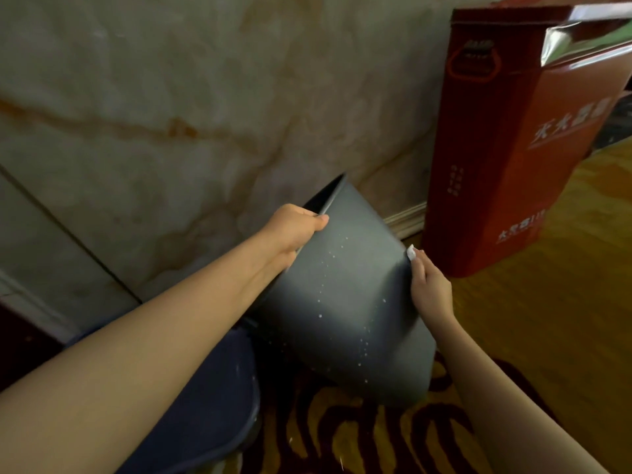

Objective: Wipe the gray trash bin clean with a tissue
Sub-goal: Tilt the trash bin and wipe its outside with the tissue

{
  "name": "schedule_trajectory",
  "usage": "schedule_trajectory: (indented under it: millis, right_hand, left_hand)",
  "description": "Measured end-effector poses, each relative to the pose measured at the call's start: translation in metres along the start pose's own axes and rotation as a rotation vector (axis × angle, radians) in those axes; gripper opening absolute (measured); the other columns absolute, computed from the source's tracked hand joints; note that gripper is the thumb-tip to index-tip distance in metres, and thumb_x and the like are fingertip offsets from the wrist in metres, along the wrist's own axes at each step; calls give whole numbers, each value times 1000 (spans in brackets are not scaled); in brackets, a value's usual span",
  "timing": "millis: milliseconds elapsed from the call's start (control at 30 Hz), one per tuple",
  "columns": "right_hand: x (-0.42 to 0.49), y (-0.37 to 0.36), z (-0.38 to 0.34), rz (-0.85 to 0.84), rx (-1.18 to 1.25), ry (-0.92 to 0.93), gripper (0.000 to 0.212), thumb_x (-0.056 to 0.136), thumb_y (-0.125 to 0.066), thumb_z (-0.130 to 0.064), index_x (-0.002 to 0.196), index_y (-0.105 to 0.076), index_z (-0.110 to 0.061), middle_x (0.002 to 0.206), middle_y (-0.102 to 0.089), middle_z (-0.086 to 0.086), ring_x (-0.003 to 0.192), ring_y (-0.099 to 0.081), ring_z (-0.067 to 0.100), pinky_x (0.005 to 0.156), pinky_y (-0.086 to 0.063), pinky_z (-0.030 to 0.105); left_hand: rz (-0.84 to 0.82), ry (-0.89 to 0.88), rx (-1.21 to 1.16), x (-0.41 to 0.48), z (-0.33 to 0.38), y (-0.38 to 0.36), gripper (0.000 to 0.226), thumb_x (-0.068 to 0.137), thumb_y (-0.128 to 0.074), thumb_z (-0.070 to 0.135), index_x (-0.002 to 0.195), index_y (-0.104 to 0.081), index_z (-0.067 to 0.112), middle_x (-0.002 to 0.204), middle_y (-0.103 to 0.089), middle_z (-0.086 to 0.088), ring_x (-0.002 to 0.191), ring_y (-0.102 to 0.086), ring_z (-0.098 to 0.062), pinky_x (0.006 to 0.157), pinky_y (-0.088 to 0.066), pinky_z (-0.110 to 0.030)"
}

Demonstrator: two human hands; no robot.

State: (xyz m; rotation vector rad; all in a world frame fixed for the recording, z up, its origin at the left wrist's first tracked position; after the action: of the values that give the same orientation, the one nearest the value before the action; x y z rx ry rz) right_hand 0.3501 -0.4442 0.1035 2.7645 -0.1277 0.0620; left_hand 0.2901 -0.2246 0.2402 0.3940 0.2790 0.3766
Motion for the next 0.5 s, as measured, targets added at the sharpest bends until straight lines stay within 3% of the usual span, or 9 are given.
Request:
schedule_trajectory:
  millis: [67, 133, 267, 367, 500]
  right_hand:
    - [5, -6, -8, -6, 109, -80, 41, 98, -37, -37, 130, -53, -16, 138, -51, 7, 131, -41, 24, 108, -27, 32]
    - [2, -22, -42, -57, 240, 12, 40, 98, -39, -34, 128, -54, -13, 137, -52, 7, 130, -42, 21, 109, -27, 31]
    - [-4, -59, -127, -181, 235, 322, 38, 101, -34, -24, 133, -48, -12, 145, -42, 6, 136, -32, 13, 102, -14, 8]
    - [9, -64, -154, -172, 174, 368, 39, 102, -30, -23, 135, -45, -9, 146, -40, 7, 137, -32, 16, 98, -14, 6]
    - [-12, -63, -159, -166, 126, 427, 38, 101, -33, -15, 135, -44, -5, 147, -38, 11, 137, -32, 17, 105, -15, 13]
  left_hand:
    - [-16, 29, -20, 2, 0, 1, 32, 85, -60, 12, 111, -60, -7, 98, -65, -20, 87, -65, -34, 88, -51, -47]
    - [-51, 83, -47, 5, -6, 3, 27, 86, -59, 12, 106, -62, -6, 82, -65, -15, 68, -62, -27, 78, -53, -43]
    - [-134, 140, -76, 6, -14, 5, 14, 87, -57, 13, 81, -66, 5, 48, -68, -2, 44, -64, -14, 55, -55, -27]
    - [-143, 127, -94, 6, -15, 6, 17, 87, -56, 11, 72, -64, 8, 43, -66, 0, 38, -63, -11, 46, -54, -21]
    - [-155, 95, -122, 8, -16, 3, 17, 88, -55, 12, 74, -65, 8, 45, -67, 1, 44, -64, -11, 53, -54, -22]
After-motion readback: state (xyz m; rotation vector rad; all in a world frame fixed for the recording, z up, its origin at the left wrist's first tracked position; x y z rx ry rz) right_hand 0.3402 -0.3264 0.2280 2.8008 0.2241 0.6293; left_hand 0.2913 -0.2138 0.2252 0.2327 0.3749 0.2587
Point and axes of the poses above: each hand's wrist, its own x-axis towards the middle knuckle, its own y-axis out of the back of the hand, z = x × y, the point moved 9 cm from there along x, towards the middle knuckle
